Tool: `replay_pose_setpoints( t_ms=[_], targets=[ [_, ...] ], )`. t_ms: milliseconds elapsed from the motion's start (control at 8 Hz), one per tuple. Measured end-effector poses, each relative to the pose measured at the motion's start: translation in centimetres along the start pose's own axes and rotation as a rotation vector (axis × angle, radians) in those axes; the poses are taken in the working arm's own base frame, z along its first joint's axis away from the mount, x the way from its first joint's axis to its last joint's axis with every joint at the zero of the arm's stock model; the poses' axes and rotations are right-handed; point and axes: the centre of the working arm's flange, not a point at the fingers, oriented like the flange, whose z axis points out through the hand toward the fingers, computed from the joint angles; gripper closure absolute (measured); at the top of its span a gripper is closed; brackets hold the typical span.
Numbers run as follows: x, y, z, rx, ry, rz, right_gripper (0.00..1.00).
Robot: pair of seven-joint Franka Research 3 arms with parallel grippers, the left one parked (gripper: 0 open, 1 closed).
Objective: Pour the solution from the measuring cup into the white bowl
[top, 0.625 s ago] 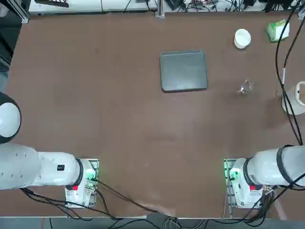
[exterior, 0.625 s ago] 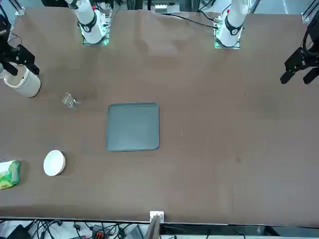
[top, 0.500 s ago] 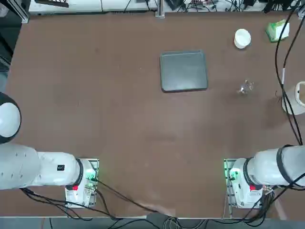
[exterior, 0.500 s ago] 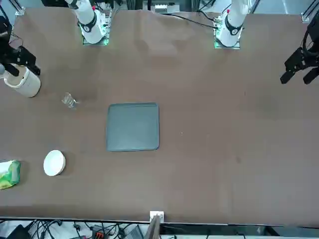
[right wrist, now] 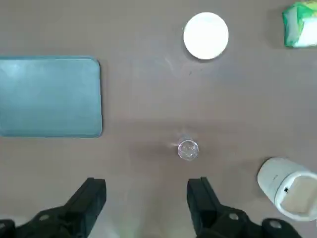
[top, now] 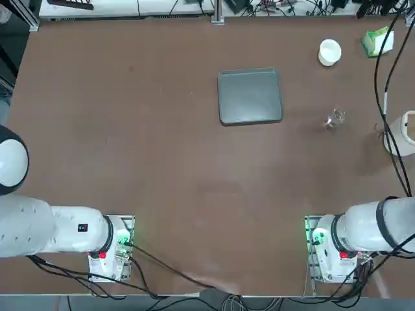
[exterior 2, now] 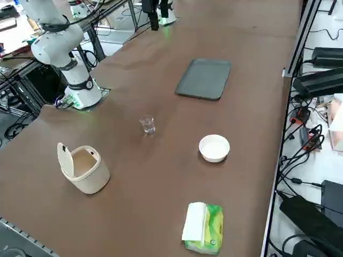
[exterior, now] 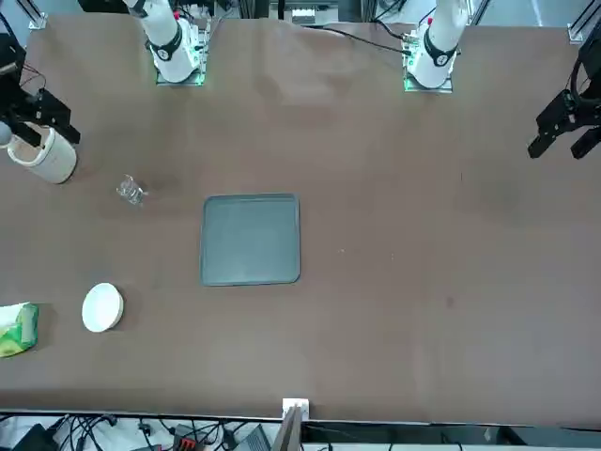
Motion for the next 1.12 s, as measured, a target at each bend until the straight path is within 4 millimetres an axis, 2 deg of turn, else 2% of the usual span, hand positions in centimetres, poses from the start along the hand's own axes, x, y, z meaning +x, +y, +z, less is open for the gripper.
replay_pose_setpoints(
  t_ms=[250, 375, 750, 1000, 1125],
  targets=[
    [1.8, 0.1, 3.1, -0.083, -0.045, 0.112, 0.00],
    [3.2, -0.8, 5.4, -0.137, -0.062, 0.176, 0.00],
    [6.3, -5.9, 13.0, -0.325, -0.092, 0.414, 0.00],
    [6.4, -10.2, 18.9, -0.491, -0.070, 0.570, 0.00],
    [6.1, -11.4, 22.2, -0.573, -0.047, 0.659, 0.00]
  ],
)
